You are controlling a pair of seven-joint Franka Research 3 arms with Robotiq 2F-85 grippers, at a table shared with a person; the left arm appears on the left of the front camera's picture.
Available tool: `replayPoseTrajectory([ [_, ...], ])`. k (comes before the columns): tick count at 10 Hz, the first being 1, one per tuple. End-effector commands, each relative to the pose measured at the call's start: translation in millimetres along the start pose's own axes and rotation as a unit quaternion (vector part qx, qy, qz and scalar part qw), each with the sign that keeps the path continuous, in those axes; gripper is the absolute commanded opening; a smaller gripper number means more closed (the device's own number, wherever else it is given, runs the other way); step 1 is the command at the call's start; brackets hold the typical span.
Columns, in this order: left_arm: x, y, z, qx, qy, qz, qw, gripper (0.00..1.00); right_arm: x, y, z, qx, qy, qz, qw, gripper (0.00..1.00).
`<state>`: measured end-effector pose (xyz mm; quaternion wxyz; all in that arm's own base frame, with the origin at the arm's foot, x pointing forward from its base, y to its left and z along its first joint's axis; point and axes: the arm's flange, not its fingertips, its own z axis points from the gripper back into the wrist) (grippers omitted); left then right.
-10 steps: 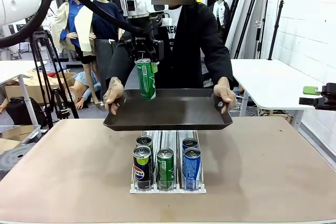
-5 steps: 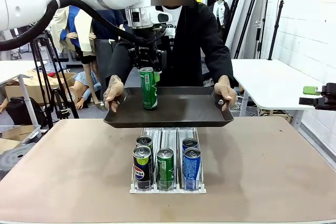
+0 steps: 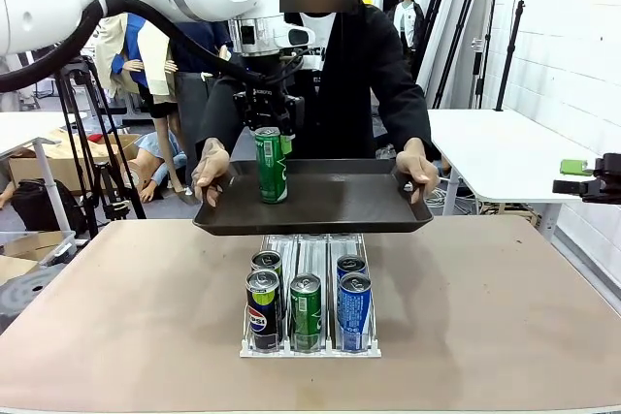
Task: Retrieve and hand over the desired beverage to the person.
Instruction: Place the picked can on the Handle tray extended by the person.
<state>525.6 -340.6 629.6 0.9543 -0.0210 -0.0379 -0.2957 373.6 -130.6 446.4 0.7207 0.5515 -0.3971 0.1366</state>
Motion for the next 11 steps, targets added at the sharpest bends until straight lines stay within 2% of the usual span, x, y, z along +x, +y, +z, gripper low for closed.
replayPoseTrajectory([
  [1,-7,3,4,0.003,-0.013,0.008,1.000,0.49,0,0,0,0.004,-0.002,0.000,1.000,1.00],
  [3,-4,6,15,0.008,-0.017,0.012,1.000,0.88,0,0,0,0.004,-0.002,0.000,1.000,1.00],
  [4,-2,6,26,0.013,-0.026,0.010,1.000,1.00,0,0,0,0.004,-0.002,0.000,1.000,1.00],
  [8,-4,8,56,0.025,-0.045,0.011,0.999,1.00,0,0,0,0.004,-0.002,0.000,1.000,1.00],
  [10,-5,10,53,0.042,-0.022,0.017,0.999,1.00,0,0,0,0.004,-0.002,0.000,1.000,1.00],
  [11,-6,7,53,0.011,-0.047,0.007,0.999,1.00,0,0,0,0.004,-0.002,0.000,1.000,1.00],
])
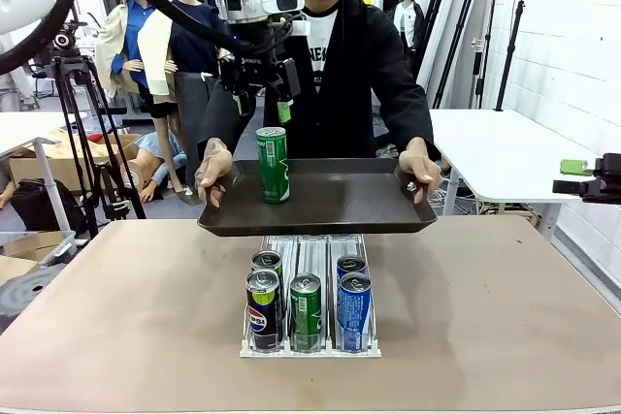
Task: Retrieve and hand over the desired beverage to the person.
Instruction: Place the picked can on the Handle tray extended by the person, then pick up another can of the same type that the person held from the Automatic Can Dispenser.
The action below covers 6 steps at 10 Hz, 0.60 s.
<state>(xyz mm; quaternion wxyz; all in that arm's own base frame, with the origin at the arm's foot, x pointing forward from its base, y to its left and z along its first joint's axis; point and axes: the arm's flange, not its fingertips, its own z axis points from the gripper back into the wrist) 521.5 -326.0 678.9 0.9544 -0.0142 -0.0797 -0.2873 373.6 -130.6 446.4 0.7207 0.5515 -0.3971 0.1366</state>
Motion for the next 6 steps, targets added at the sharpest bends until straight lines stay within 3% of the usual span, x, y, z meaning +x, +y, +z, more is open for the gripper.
replayPoseTrajectory([
  [1,1.6,-1.5,2.2,-0.008,-0.009,0.000,1.000,1.00,-0.1,0.3,-0.1,0.004,-0.002,0.000,1.000,1.00],
  [6,1.6,-1.5,2.2,-0.008,-0.009,0.000,1.000,1.00,-0.1,0.3,-0.1,0.004,-0.002,0.000,1.000,1.00],
])
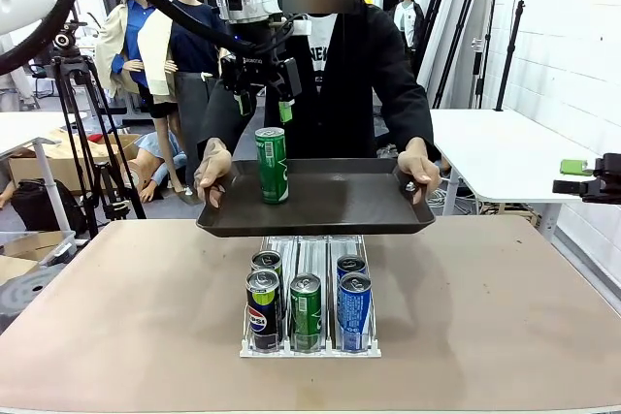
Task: Retrieve and hand over the desired beverage to the person.
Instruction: Pick up another can of the same type that the person held from the Automatic Can Dispenser.
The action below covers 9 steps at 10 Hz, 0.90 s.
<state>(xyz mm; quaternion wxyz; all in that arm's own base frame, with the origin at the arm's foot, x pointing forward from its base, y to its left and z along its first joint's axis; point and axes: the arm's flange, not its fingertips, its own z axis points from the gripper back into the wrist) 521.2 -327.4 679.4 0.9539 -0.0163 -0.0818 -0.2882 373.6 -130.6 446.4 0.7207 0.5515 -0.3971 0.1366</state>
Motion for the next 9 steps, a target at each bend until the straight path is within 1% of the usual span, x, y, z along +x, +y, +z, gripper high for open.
replayPoseTrajectory([
  [1,1.0,-0.2,1.8,-0.006,-0.006,0.001,1.000,1.00,-0.1,0.2,-0.1,0.004,-0.002,0.000,1.000,1.00],
  [8,1.0,-0.2,1.8,-0.006,-0.006,0.001,1.000,1.00,-0.1,0.2,-0.1,0.004,-0.002,0.000,1.000,1.00],
  [9,0.0,0.0,0.0,0.000,0.000,0.000,1.000,1.00,-0.1,0.2,-0.1,0.004,-0.002,0.000,1.000,1.00],
])
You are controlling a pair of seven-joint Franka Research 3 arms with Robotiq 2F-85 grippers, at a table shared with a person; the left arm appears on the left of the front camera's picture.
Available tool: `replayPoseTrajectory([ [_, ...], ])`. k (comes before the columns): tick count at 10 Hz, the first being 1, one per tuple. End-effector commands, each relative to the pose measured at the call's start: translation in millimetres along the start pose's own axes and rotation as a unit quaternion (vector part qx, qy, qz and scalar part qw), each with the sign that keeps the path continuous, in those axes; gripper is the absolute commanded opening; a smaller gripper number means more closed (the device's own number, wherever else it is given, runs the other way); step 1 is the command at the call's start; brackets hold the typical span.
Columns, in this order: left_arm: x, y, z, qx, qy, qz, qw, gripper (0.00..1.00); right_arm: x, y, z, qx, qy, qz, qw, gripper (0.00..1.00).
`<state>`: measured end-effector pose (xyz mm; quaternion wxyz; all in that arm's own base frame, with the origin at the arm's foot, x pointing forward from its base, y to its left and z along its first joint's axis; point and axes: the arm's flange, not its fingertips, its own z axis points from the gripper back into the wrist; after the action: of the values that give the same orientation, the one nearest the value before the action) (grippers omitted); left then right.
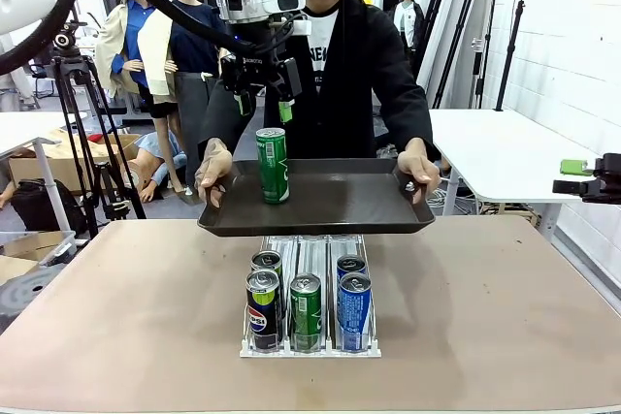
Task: Retrieve and hand over the desired beverage to the person.
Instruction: Pick up another can of the same type that the person held from the Automatic Can Dispenser.
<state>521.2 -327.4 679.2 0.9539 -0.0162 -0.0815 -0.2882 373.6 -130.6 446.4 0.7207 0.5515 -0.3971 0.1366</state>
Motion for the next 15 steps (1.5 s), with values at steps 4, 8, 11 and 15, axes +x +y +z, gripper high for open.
replayPoseTrajectory([
  [4,-46,59,39,-0.084,-0.028,0.058,0.994,1.00,0,0,0,0.004,-0.002,0.000,1.000,1.00],
  [8,-129,157,22,-0.255,-0.090,0.143,0.952,1.00,0,0,0,0.004,-0.002,0.000,1.000,1.00],
  [11,-208,214,-1,-0.421,-0.166,0.168,0.876,1.00,0,0,0,0.004,-0.002,0.000,1.000,1.00],
  [15,-242,269,-76,-0.531,-0.175,0.213,0.801,1.00,0,0,0,0.004,-0.002,0.000,1.000,1.00],
])
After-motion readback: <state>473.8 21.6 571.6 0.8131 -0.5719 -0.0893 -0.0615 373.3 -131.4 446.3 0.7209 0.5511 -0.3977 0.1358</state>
